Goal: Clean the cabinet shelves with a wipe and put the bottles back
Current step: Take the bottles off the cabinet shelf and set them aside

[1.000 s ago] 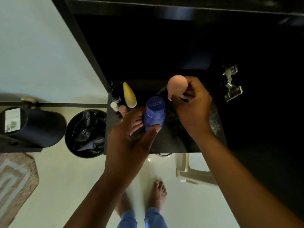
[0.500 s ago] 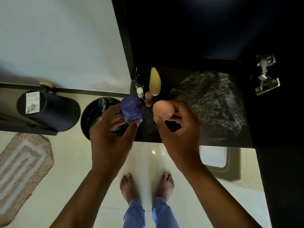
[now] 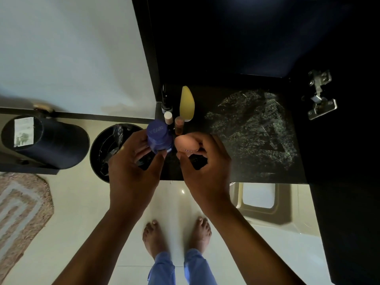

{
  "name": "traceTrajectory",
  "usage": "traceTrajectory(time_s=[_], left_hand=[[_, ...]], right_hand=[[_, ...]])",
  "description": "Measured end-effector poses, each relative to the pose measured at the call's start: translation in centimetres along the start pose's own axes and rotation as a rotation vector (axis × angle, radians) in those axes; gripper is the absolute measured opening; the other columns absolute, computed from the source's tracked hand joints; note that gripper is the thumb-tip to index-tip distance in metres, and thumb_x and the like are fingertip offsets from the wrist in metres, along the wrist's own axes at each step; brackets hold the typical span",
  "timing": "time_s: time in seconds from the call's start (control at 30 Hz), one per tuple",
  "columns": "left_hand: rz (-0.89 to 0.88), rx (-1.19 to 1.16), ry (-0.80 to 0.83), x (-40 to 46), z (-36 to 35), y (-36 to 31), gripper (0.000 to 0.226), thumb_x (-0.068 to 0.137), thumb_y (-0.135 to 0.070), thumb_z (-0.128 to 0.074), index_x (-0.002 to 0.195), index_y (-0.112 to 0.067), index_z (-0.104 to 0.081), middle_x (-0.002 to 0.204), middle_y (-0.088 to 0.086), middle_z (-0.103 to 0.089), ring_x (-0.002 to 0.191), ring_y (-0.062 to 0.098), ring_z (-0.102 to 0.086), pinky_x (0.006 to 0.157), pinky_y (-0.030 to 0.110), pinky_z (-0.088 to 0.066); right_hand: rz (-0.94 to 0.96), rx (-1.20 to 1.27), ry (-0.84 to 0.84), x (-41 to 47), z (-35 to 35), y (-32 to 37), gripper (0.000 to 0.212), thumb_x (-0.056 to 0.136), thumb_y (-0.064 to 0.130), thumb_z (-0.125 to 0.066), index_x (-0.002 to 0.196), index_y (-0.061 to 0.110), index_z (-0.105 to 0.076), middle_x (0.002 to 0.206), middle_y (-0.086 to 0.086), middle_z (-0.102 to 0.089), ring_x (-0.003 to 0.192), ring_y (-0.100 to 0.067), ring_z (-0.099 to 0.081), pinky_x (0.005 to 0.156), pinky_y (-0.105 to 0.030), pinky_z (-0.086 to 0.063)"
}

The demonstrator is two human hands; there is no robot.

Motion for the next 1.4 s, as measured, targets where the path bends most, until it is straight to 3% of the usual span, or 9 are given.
traceTrajectory(time_s=[0.17,0.3,0.4,0.47,0.57,0.87,0.97,1.1,1.4], left_hand=[[0.030,-0.015,-0.008,-0.2,-0.3,0.3,0.052,0.086,-0.001,-0.077,0.123,-0.033,-0.059,0.119,-0.020,-0.069,0.114,-0.001,-0.068,0.100,0.020,-0.054],[0.060,-0.033,0.008,-0.2,-0.2,0.8,0.050,0.086,0.002,-0.076,0.129,-0.022,-0.063,0.122,-0.015,-0.071,0.116,0.000,-0.067,0.100,0.020,-0.053],[0.060,-0.010,0.023,-0.3,0.0,0.3,0.064,0.085,0.008,-0.075,0.131,-0.033,-0.059,0.125,-0.022,-0.067,0.120,-0.001,-0.065,0.101,0.017,-0.051],[0.064,-0.011,0.039,-0.5,0.5,-0.1,0.077,0.082,0.018,-0.069,0.133,-0.037,-0.056,0.129,-0.020,-0.067,0.124,0.004,-0.064,0.105,0.023,-0.051],[0.082,0.042,0.027,-0.9,2.2,-0.6,0.082,0.076,0.024,-0.063,0.144,-0.022,-0.052,0.137,-0.002,-0.063,0.131,0.017,-0.059,0.109,0.041,-0.052],[-0.172,0.040,-0.167,-0.8,7.2,-14.0,0.061,0.082,0.001,-0.052,0.141,-0.015,-0.052,0.138,-0.004,-0.052,0.127,0.015,-0.054,0.103,0.047,-0.052],[-0.224,0.007,-0.090,-1.2,6.2,-18.9,0.050,0.086,-0.004,-0.054,0.133,-0.022,-0.059,0.127,-0.016,-0.059,0.115,0.011,-0.061,0.094,0.041,-0.054],[-0.262,-0.015,0.162,-2.6,2.4,-23.5,0.039,0.093,-0.015,-0.059,0.131,-0.024,-0.063,0.121,-0.011,-0.066,0.115,0.007,-0.063,0.091,0.033,-0.057],[-0.301,-0.008,0.697,-10.8,-6.6,-29.6,0.041,0.094,-0.038,-0.054,0.133,-0.034,-0.062,0.130,-0.017,-0.066,0.123,0.002,-0.060,0.102,0.033,-0.053]], right_hand=[[-0.010,-0.029,-0.010,-0.3,-0.1,0.0,0.033,0.080,0.013,-0.082,0.111,0.016,-0.069,0.112,0.002,-0.066,0.101,-0.012,-0.066,0.081,-0.031,-0.059],[-0.048,-0.033,-0.010,-0.4,-0.2,-0.1,0.037,0.079,0.011,-0.081,0.112,0.019,-0.067,0.113,0.005,-0.064,0.102,-0.013,-0.066,0.082,-0.035,-0.058],[-0.056,-0.042,0.014,-0.6,-0.2,0.0,0.041,0.079,0.012,-0.080,0.116,0.020,-0.065,0.116,0.005,-0.063,0.104,-0.013,-0.065,0.083,-0.035,-0.057],[-0.061,-0.056,0.037,-0.8,0.1,0.5,0.047,0.078,0.013,-0.080,0.120,0.020,-0.063,0.119,0.006,-0.062,0.107,-0.012,-0.063,0.085,-0.036,-0.056],[-0.072,-0.104,0.080,-1.2,1.0,1.7,0.058,0.077,0.017,-0.080,0.129,0.024,-0.058,0.125,0.007,-0.059,0.113,-0.011,-0.059,0.090,-0.036,-0.055],[-0.136,-0.229,0.100,-0.3,7.1,8.3,0.055,0.089,0.025,-0.071,0.139,0.034,-0.050,0.137,0.016,-0.053,0.124,0.000,-0.051,0.105,-0.020,-0.045],[-0.158,-0.291,0.101,-0.3,10.1,10.3,0.044,0.094,0.035,-0.064,0.136,0.035,-0.055,0.135,0.015,-0.057,0.123,-0.002,-0.053,0.104,-0.020,-0.046],[-0.195,-0.288,0.098,-1.8,15.4,13.2,0.047,0.095,0.056,-0.051,0.135,0.034,-0.056,0.133,0.014,-0.061,0.120,-0.005,-0.058,0.099,-0.022,-0.049],[-0.357,-0.219,-0.105,-10.5,29.0,17.4,0.030,0.097,0.032,-0.065,0.127,0.032,-0.063,0.116,0.018,-0.067,0.105,-0.001,-0.064,0.087,-0.029,-0.059]])
Point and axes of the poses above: each hand's wrist, its own x-axis towards the middle knuckle, its own z-axis out of the back of the hand, y = z × x, the point moved 8 cm from there along x, towards the middle knuckle
